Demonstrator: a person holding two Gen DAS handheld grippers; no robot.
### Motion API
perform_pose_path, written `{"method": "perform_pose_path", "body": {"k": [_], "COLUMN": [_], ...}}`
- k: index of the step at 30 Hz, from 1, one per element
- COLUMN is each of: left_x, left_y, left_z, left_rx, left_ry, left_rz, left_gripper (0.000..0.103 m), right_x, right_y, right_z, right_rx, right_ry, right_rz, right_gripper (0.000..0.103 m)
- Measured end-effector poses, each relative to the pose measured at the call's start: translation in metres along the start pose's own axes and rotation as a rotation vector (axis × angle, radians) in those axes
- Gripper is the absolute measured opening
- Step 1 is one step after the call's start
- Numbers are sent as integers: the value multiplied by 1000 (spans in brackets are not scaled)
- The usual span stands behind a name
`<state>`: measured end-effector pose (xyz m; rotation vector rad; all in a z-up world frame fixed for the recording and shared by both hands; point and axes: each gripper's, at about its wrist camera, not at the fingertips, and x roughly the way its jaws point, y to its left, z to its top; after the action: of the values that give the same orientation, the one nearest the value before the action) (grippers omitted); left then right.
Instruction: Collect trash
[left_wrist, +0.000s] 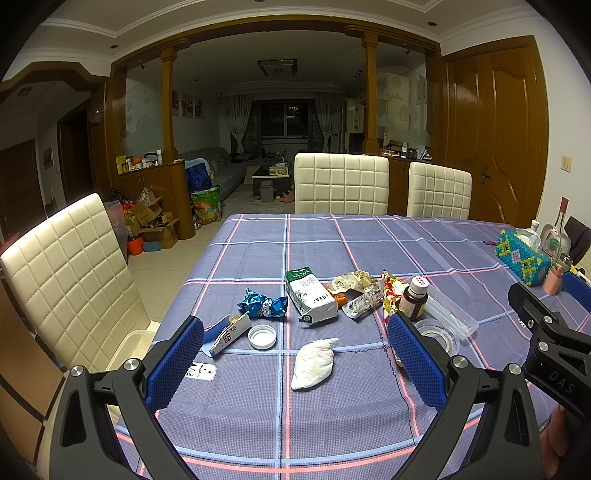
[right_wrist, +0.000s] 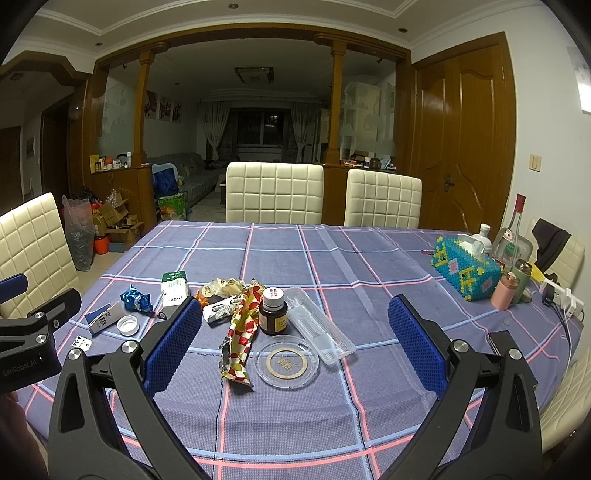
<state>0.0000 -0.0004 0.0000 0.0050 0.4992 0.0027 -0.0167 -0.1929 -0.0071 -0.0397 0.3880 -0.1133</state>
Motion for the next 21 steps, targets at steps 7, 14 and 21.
{"method": "perform_pose_path", "body": {"k": [7,14,21], "left_x": [1,16,41], "left_y": [-1,-3,-3], "left_z": [1,-4,-12], "left_rx": [3,11,17], "left_ry": [2,20,74], "left_rz": [-1,9,25], "left_gripper": [97,97,97], "right_x": [2,17,37], "right_y": [0,-10,-13], "right_z": [0,-3,-12], "right_rx": [4,28,33], "right_ry": [10,38,86], "right_rz": [4,-16,-24], "right_gripper": [99,99,99]}}
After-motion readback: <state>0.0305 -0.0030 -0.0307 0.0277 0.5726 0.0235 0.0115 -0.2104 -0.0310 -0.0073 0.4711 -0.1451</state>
